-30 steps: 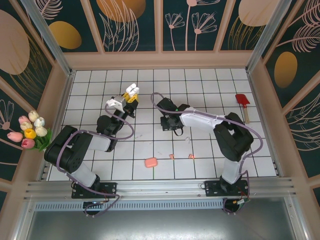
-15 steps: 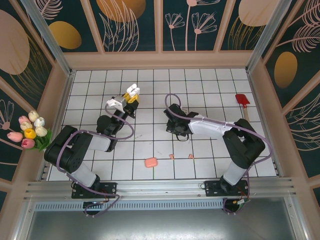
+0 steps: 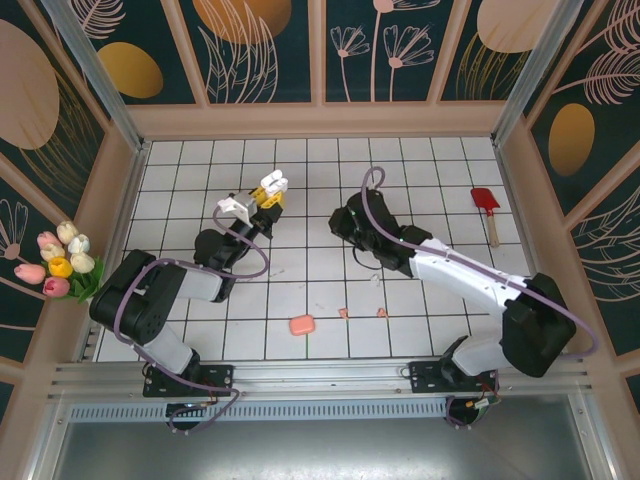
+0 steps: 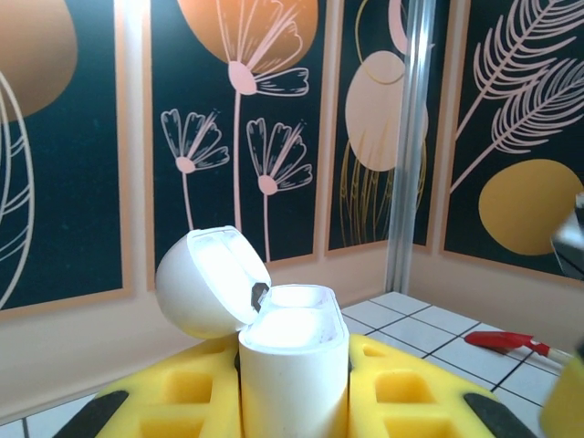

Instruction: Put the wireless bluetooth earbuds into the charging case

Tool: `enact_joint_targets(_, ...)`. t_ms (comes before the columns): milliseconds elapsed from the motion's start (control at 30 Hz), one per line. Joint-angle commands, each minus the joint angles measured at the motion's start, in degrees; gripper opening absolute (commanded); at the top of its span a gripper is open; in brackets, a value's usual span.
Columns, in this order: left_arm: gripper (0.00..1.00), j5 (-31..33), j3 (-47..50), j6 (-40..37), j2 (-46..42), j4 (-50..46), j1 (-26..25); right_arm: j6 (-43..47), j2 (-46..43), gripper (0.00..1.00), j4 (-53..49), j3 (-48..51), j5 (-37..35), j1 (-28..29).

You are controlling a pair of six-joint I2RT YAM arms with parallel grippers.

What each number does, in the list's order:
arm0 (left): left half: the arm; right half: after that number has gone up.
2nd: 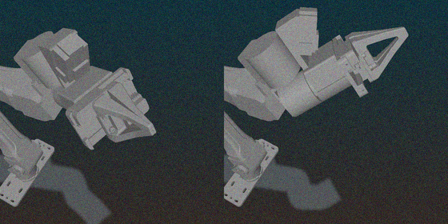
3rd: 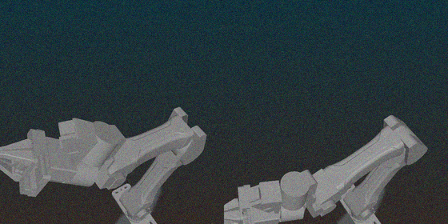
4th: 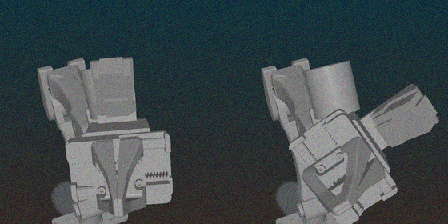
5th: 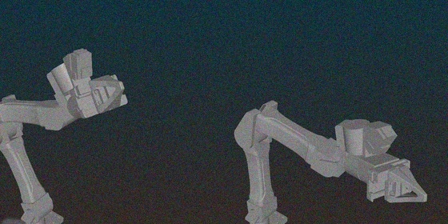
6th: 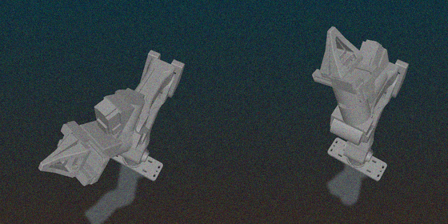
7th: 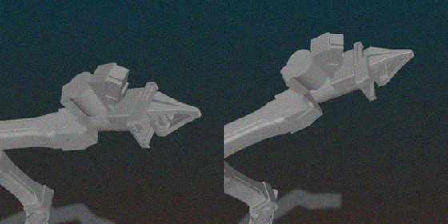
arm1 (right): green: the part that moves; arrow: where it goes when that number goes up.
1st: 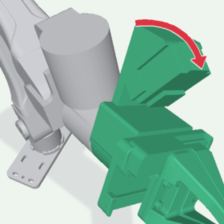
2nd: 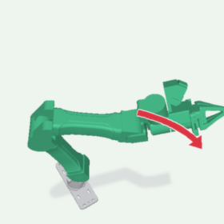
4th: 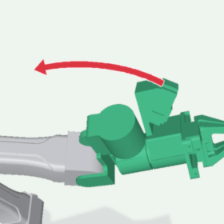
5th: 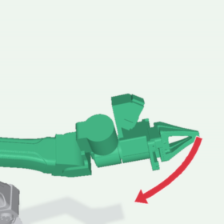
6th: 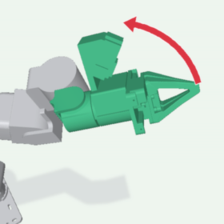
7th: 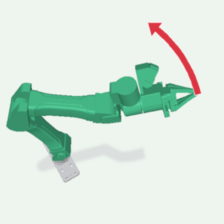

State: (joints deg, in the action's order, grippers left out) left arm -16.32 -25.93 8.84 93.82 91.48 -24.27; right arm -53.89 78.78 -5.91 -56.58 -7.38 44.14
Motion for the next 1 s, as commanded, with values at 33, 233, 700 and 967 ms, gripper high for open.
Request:
enact_joint_targets(33, 0.0, -2.49, -1.71, -1.31, 1.35, 9.47, -0.93, 3.07, -2.47, 0.18, 5.34, -4.75, 2.26, -0.98)
enact_joint_targets(233, 0.0, -1.64, -2.61, -4.65, 2.57, 9.58, -2.12, 4.42, -2.34, 0.18, 8.29, -8.99, 5.86, -1.21)
enact_joint_targets(700, 0.0, -0.65, -6.49, -7.03, 6.44, 9.72, -4.06, 0.71, 0.44, 0.19, 20.73, -9.81, 13.28, -1.16)
enact_joint_targets(967, 0.0, 3.9, -6.92, -10.71, 5.94, 9.24, -5.34, -2.34, 2.45, 0.2, 26.99, -7.68, 14.76, -0.38)
